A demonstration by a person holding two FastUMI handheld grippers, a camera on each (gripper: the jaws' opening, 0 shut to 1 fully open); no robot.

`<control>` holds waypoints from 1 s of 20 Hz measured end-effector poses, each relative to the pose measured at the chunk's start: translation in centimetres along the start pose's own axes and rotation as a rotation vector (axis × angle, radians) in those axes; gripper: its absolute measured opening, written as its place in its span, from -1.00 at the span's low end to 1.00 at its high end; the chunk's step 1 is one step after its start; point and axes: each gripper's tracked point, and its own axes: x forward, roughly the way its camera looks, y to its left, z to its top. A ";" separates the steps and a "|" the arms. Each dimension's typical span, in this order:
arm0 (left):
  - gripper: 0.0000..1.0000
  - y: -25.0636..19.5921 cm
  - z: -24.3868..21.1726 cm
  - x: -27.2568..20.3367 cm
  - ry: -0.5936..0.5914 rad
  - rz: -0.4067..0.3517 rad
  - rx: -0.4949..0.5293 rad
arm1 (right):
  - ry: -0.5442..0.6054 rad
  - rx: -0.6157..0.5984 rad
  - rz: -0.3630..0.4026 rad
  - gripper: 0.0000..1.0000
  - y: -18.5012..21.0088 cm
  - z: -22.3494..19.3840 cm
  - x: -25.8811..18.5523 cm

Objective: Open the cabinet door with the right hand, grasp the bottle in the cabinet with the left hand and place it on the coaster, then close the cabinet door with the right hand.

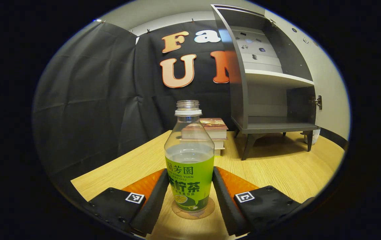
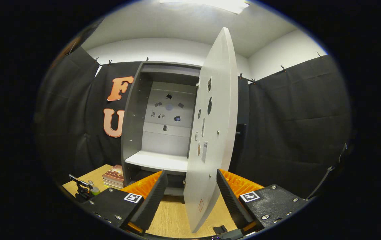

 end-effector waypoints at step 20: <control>0.83 -6.0 10.0 -8.3 0.006 -0.081 0.128 | -0.123 0.128 0.012 0.80 -12.4 -0.6 0.1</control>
